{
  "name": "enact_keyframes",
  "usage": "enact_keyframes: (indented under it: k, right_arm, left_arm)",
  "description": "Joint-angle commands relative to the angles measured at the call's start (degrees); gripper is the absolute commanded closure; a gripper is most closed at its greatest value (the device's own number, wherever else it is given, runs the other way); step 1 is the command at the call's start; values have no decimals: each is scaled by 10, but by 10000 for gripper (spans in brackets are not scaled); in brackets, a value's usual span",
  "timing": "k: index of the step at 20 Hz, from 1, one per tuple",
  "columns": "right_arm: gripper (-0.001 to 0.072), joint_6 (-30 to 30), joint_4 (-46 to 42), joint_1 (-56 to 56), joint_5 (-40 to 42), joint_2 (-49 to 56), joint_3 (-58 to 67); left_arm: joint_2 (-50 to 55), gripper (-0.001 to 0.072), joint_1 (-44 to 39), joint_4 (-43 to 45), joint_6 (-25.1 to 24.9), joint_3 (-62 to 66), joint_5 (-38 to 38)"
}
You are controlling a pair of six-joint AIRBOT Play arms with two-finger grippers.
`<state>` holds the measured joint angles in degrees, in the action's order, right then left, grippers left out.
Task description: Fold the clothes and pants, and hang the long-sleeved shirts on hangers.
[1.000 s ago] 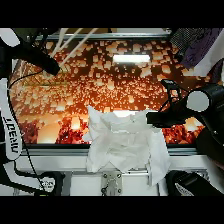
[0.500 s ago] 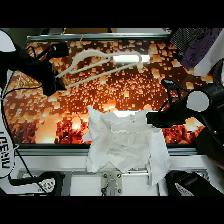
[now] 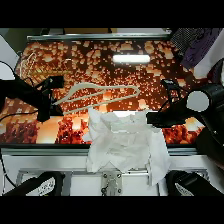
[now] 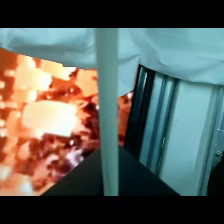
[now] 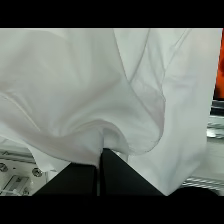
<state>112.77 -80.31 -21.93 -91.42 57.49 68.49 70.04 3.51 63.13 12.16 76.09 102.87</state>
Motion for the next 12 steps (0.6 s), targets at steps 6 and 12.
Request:
enact_keyframes:
  k: [6, 12]
  right_arm:
    - [697, 0, 0, 0, -2, 1, 0]
    - [697, -4, 0, 1, -1, 0, 0]
  left_arm:
    - [-72, 693, 2, -32, -60, -171, -12]
    - [-69, 692, 2, -32, -60, -213, -51]
